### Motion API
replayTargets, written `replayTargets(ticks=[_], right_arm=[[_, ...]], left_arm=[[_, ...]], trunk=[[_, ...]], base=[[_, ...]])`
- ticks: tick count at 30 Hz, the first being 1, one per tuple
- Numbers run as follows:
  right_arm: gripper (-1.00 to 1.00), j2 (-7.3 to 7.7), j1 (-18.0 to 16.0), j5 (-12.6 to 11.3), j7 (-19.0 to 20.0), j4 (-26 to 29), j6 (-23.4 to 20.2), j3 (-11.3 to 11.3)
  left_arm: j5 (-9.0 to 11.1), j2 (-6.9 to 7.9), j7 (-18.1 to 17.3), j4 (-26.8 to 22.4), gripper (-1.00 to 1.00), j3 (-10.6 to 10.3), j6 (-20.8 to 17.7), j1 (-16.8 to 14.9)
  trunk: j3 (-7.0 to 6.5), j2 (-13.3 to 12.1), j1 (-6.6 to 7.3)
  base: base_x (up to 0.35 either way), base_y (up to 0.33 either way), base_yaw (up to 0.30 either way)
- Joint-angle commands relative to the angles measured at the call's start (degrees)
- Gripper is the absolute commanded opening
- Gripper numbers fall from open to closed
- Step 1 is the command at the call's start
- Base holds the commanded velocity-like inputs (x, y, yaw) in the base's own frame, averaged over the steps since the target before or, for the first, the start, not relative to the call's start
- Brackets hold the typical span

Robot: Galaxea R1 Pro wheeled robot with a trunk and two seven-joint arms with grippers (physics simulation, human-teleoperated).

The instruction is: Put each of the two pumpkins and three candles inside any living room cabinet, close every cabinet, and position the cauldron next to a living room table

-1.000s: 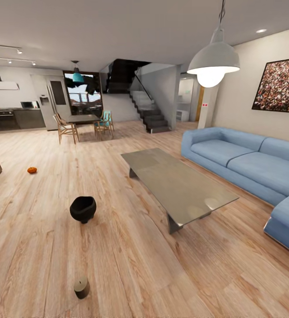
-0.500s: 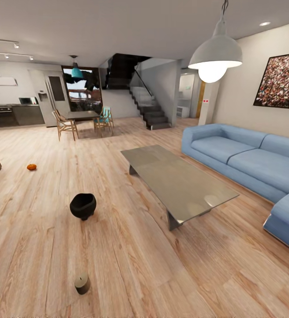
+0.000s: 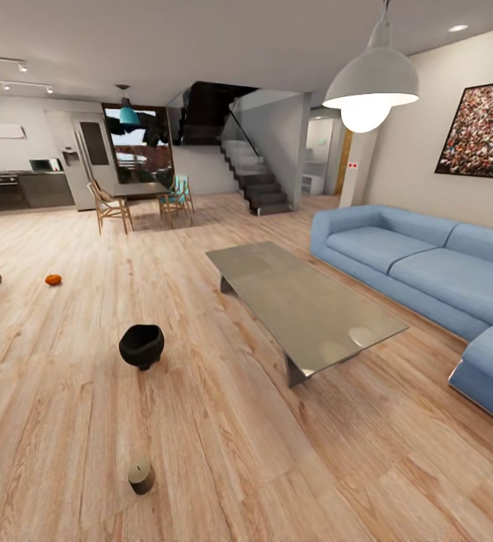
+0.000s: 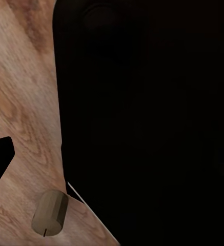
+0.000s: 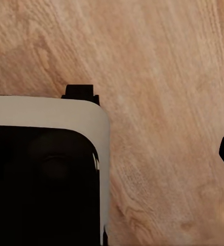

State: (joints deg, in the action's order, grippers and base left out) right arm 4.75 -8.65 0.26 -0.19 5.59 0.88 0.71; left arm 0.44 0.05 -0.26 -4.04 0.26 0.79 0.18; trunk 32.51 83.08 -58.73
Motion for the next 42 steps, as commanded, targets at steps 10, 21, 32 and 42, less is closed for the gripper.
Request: replayTargets(ticks=[10,21,32,42], right_arm=[[1.0,0.25,-0.05,0.0,0.01,-0.05,-0.33,-0.09],[1.0,0.38,-0.05,-0.08,0.27,-0.09,0.04,-0.14],[1.0,0.43,-0.05,-0.09,0.44,-0.14,0.14,-0.17],[1.0,0.43,-0.05,-0.11,0.45,-0.14,0.17,-0.17]], left_arm=[[0.0,-0.31,0.0,0.0,1.0,0.0,0.0,0.0],[0.0,-0.32,0.0,0.0,1.0,0.05,0.0,0.0],[0.0,-0.32,0.0,0.0,1.0,0.08,0.0,0.0],[0.0,-0.32,0.0,0.01,1.0,0.09,0.0,0.0]], trunk=[[0.93,0.0,0.0],[1.89,0.0,0.0],[2.39,0.0,0.0],[2.52,0.0,0.0]], base=[[0.0,0.0,0.0],[0.0,0.0,-0.046],[0.0,0.0,-0.237],[0.0,0.0,-0.27]])
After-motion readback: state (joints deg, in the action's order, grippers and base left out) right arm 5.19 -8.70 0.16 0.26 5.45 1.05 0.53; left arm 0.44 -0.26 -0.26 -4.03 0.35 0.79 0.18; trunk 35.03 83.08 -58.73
